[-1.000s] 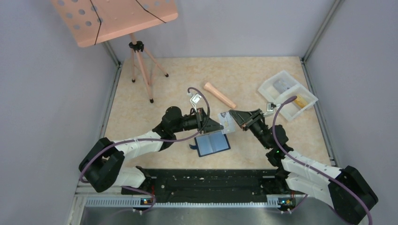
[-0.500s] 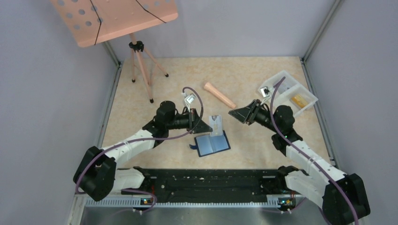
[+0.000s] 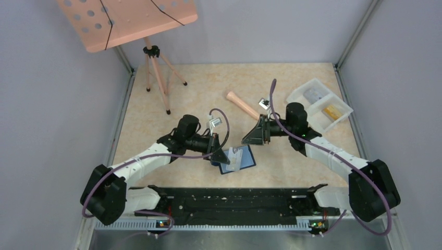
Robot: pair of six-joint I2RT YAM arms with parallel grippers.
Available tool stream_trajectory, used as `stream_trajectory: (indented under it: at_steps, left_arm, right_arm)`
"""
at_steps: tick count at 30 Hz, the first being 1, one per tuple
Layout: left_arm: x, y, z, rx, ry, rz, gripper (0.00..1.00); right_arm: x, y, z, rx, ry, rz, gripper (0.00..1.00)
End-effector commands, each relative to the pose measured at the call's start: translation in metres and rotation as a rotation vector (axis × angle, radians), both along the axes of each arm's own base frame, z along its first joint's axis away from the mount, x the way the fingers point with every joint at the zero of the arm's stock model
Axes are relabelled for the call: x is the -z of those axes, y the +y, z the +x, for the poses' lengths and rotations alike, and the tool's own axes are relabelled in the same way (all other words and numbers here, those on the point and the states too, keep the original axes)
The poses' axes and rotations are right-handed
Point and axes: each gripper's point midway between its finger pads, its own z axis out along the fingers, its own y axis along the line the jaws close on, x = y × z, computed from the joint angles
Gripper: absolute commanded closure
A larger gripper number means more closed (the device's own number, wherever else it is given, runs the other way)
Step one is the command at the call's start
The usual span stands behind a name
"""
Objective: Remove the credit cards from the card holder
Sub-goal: Remove the credit card from the card holder.
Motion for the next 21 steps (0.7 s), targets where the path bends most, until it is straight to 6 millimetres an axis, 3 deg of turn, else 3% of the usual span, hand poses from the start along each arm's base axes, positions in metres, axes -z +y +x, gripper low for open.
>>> stream_trajectory:
  at_steps: [1, 12, 21]
  left_arm:
    - [-0.024, -0.004, -0.005, 0.065, -0.044, -0.066, 1.0]
    - [-0.028, -0.005, -0.01, 0.094, -0.04, -0.093, 1.0]
    - [-0.027, -0.005, -0.01, 0.098, -0.045, -0.095, 1.0]
  right_arm:
    - [-0.011, 0.017, -0.005, -0.103, -0.105, -0.007, 0.64]
    - [0.0, 0.032, -0.017, -0.207, -0.079, -0.02, 0.66]
    - [0.01, 0.033, -0.027, -0.257, -0.072, -0.042, 0.66]
